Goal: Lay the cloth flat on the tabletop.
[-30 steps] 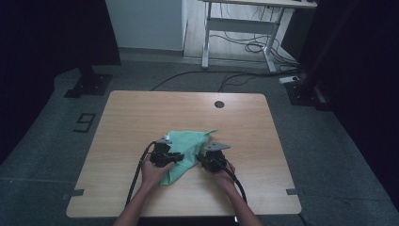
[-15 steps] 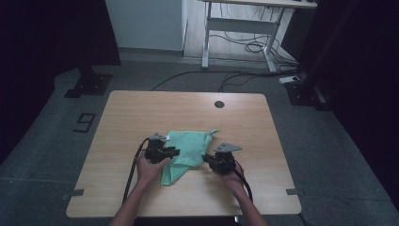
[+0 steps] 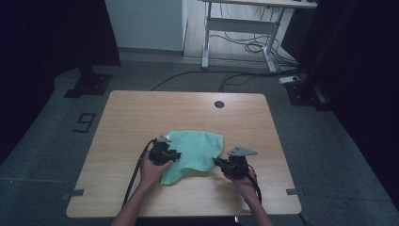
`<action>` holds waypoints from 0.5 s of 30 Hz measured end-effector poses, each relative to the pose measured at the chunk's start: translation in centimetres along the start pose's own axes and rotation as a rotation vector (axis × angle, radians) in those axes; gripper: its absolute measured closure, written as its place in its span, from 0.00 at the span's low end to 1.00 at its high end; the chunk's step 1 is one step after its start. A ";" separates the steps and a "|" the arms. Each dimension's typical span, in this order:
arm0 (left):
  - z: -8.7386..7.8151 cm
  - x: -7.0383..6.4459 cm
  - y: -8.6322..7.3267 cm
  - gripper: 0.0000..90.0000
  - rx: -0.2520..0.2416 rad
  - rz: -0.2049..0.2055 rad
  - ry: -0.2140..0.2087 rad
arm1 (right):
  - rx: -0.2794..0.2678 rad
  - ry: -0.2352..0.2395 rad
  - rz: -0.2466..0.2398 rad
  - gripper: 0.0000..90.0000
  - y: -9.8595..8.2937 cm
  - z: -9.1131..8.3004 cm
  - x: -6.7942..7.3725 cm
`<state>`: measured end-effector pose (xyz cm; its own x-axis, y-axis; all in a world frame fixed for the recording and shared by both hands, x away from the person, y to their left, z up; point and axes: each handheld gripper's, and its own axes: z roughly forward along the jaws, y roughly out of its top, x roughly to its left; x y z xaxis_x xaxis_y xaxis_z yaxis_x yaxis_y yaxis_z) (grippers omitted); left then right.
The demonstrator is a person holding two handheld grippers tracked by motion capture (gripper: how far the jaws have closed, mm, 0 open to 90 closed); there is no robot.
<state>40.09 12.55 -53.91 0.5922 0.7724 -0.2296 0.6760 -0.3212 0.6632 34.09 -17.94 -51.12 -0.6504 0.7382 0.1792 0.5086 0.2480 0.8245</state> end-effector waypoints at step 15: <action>-0.3 -0.5 -0.6 0.74 -0.006 0.044 0.025 | -0.006 -0.032 0.089 0.77 -4.7 -4.8 -1.9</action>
<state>39.26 12.57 -53.97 0.6100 0.7712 -0.1823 0.6468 -0.3516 0.6768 30.19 -23.54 -52.77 -0.5843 0.7768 0.2351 0.5601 0.1763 0.8095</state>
